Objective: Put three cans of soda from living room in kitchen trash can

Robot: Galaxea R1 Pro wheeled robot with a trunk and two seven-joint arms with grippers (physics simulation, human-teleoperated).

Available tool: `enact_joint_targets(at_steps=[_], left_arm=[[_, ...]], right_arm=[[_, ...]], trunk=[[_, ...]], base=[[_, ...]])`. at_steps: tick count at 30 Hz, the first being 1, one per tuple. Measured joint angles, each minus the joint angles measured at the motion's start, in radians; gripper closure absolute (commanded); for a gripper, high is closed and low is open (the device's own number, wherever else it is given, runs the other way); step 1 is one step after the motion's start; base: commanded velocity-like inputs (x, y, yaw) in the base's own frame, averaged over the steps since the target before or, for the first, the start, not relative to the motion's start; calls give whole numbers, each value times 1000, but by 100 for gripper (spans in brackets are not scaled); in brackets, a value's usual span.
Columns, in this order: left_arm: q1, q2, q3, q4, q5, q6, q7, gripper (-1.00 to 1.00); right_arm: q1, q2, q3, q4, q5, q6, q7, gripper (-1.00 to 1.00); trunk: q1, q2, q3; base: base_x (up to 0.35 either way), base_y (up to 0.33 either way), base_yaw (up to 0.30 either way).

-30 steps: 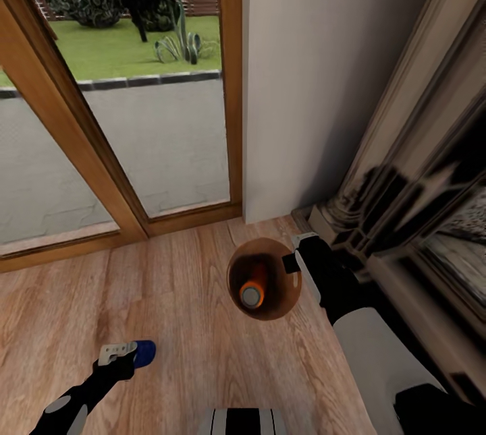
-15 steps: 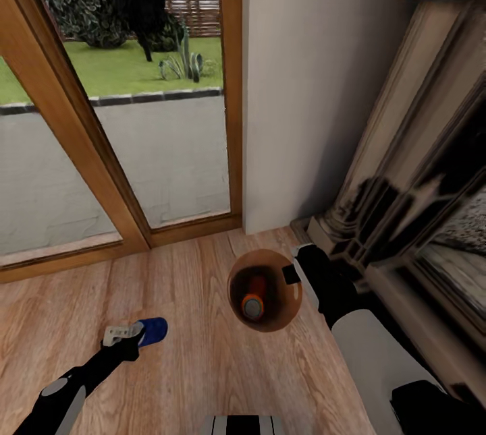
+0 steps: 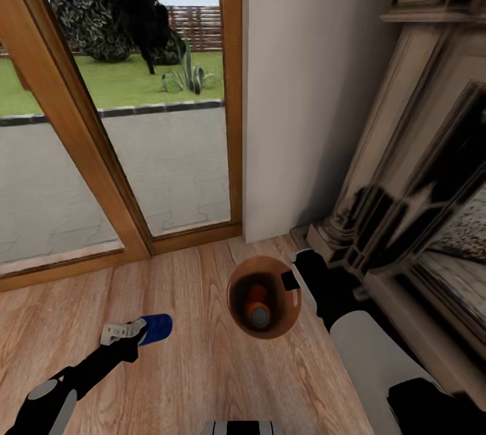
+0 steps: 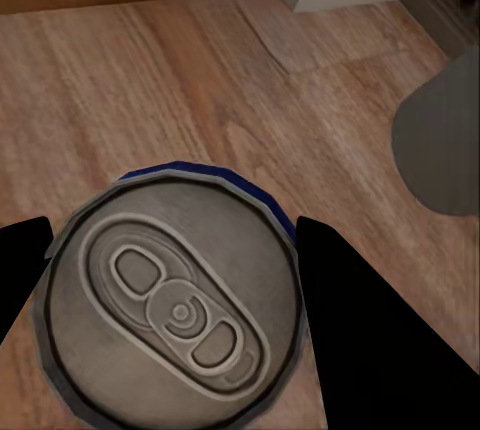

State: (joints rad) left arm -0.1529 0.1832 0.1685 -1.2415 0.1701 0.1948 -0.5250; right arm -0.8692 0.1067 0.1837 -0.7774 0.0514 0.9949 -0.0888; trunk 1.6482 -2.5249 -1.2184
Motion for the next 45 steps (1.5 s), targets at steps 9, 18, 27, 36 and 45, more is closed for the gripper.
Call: enact_joint_targets(at_steps=[9, 18, 27, 36, 45], left_arm=[[35, -4, 0, -195, 0, 136, 0, 100], [52, -5, 1, -328, 1, 304, -41, 100], [51, -5, 3, -346, 1, 456, -124, 100], [30, -4, 3, -348, 8, 529, -200, 100], [20, 2, 3, -349, 11, 555, -238, 100]], right_arm=[[0, 5, 5, 48, -1, -31, 0, 100], [0, 10, 6, 61, -3, -37, 0, 100], [0, 12, 8, 70, -2, -37, 0, 100], [-1, 20, 8, 81, 4, -37, 0, 100], [-1, 22, 10, 101, 3, -37, 0, 100]], trunk=[[0, 0, 0], [0, 0, 0], [0, 0, 0], [-2, 1, 19], [-6, 3, 54]], base=[[0, 0, 0], [0, 0, 0], [0, 0, 0], [0, 0, 0], [0, 0, 0]])
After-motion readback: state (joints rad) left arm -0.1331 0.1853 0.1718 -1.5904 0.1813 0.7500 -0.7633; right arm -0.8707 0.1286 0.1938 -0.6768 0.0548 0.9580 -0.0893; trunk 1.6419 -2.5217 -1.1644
